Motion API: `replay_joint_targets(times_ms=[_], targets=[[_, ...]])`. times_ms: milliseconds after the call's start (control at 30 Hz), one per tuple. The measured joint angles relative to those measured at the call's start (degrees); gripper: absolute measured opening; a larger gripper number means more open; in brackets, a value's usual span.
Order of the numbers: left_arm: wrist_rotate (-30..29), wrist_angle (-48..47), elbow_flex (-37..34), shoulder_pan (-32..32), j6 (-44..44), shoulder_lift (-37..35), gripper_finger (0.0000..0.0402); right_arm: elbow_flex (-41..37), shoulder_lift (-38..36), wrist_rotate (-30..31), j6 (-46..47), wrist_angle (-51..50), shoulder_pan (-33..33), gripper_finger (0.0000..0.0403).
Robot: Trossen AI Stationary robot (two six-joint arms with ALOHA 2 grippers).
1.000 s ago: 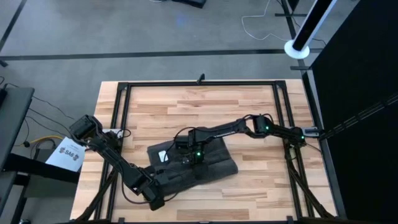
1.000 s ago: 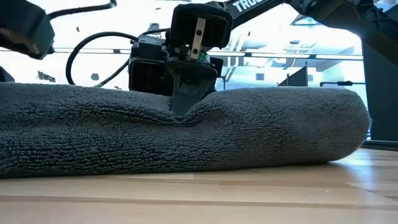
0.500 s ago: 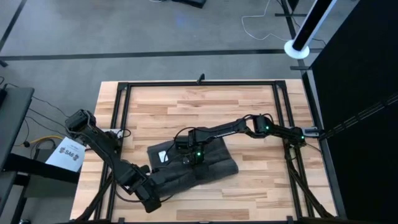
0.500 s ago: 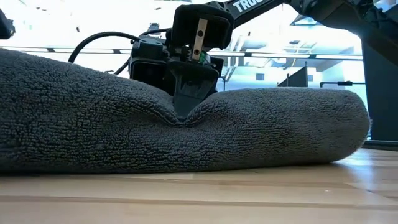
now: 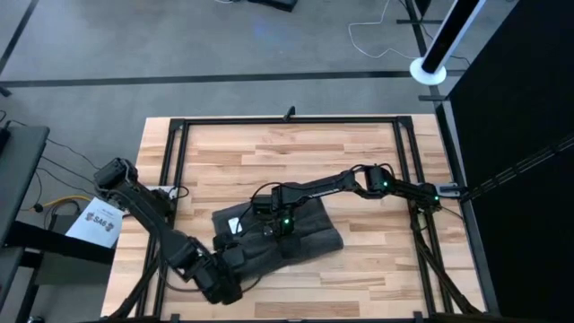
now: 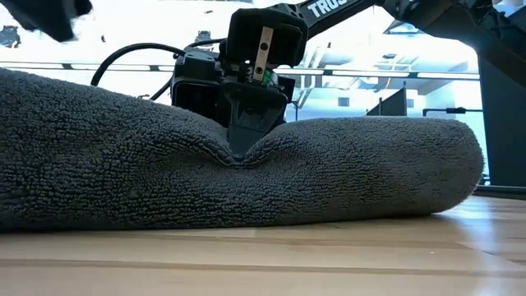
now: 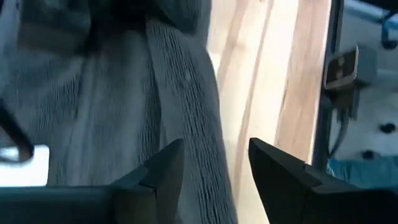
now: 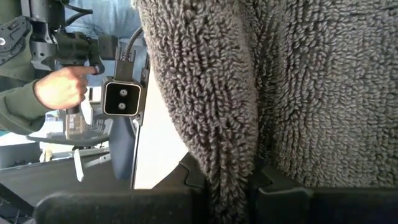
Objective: Roll towel
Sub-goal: Roll the black towel
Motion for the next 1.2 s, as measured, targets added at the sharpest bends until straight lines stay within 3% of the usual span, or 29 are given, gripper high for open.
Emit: replay_joint_targets(times_ms=[200,400,533,667,1000,1200], targets=[[0.1,4.04,-2.2,4.37,5.29,3.09,0.0206,0.0,-0.04,0.0,-0.11,-0.08,-0.03,0.0024],[5.58,5.11,-2.27,6.35,6.46,7.71,0.0237,0.0,-0.04,0.02,-0.27,-0.2,-0.02,0.0024],[7.95,7.92,-2.27,6.89,6.21,9.22,0.0234,0.0,-0.04,0.16,-0.39,-0.24,0.04,0.0024],[10.61,9.46,-2.27,7.38,5.28,9.27,0.0192,0.04,-0.04,0.2,-0.37,-0.28,0.07,0.0024],[16.94,13.61,-3.69,7.99,7.06,9.27,0.0018,0.04,-0.04,-1.25,-0.16,-0.42,0.04,0.0024],[18.52,15.43,-3.82,8.19,11.64,9.29,0.0015,0.04,-0.02,-5.2,-0.37,-0.81,0.0,0.0024]])
